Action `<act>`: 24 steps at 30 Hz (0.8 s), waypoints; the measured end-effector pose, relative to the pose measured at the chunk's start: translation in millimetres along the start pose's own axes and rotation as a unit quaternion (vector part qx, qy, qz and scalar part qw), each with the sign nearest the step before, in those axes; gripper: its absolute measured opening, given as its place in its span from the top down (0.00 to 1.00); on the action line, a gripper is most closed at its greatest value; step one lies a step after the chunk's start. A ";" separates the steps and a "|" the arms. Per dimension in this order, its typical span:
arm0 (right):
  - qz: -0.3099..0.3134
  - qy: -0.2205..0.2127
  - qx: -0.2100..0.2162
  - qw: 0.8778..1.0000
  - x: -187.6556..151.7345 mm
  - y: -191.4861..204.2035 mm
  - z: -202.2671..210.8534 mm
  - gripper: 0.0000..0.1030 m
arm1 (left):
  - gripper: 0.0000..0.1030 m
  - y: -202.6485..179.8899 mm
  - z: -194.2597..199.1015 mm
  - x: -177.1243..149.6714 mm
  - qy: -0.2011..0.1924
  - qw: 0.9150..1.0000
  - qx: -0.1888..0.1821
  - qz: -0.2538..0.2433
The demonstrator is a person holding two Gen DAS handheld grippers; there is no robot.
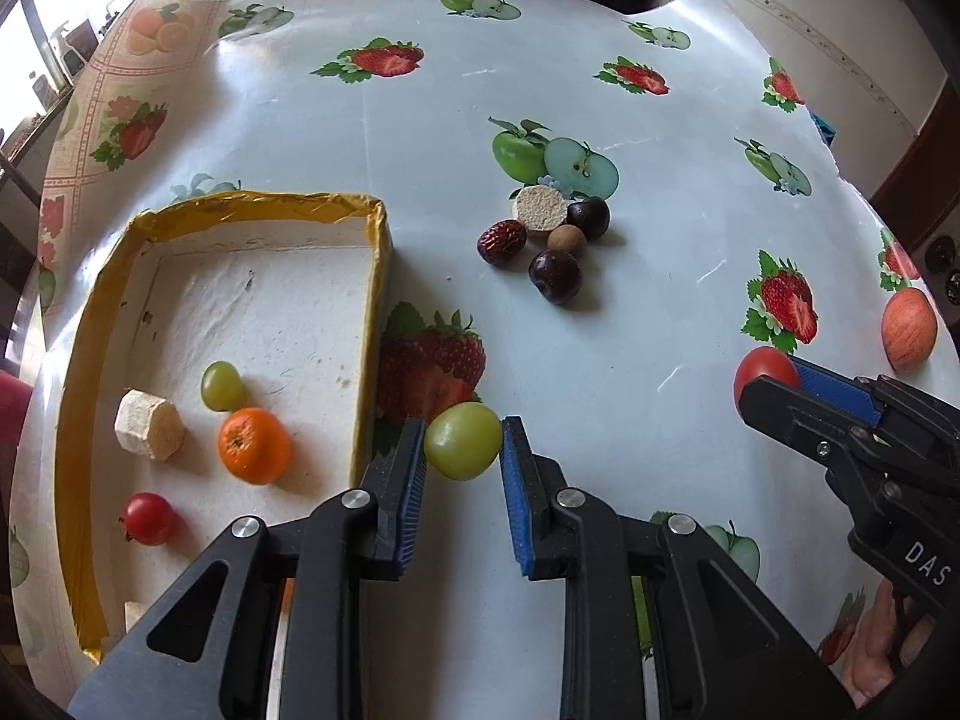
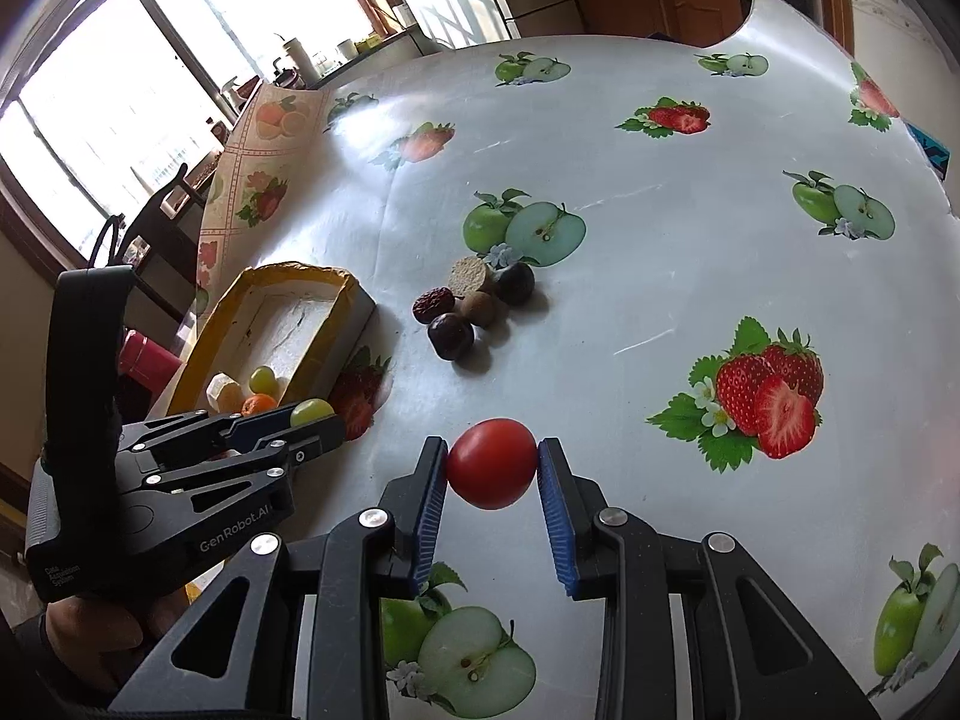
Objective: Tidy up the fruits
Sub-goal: 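Carry the green grape and red tomato over the tray with both tools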
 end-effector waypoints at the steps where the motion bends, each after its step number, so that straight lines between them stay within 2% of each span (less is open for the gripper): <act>1: 0.003 0.000 0.003 1.000 -1.0 3.6 1.2 0.70 | 0.79 3.8 5.6 -2.6 0.000 1.000 0.002 0.004; 17: 0.050 0.005 0.040 0.998 -14.8 65.9 11.4 0.70 | 0.79 41.2 52.7 -30.6 -0.008 0.999 0.030 0.035; 24: 0.064 0.005 0.055 0.996 -16.8 86.4 12.8 0.70 | 0.79 55.2 61.6 -38.0 -0.008 0.998 0.039 0.046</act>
Point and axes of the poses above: each gripper's, at about its wrist camera, not at the fingertips, and z roughly against the way its jaws point, y to its left, x to its top, the point moved 7 cm from there along -z, roughly the way its jaws point, and after that the axes turned 15 degrees about -y, right-handed, at the moved point
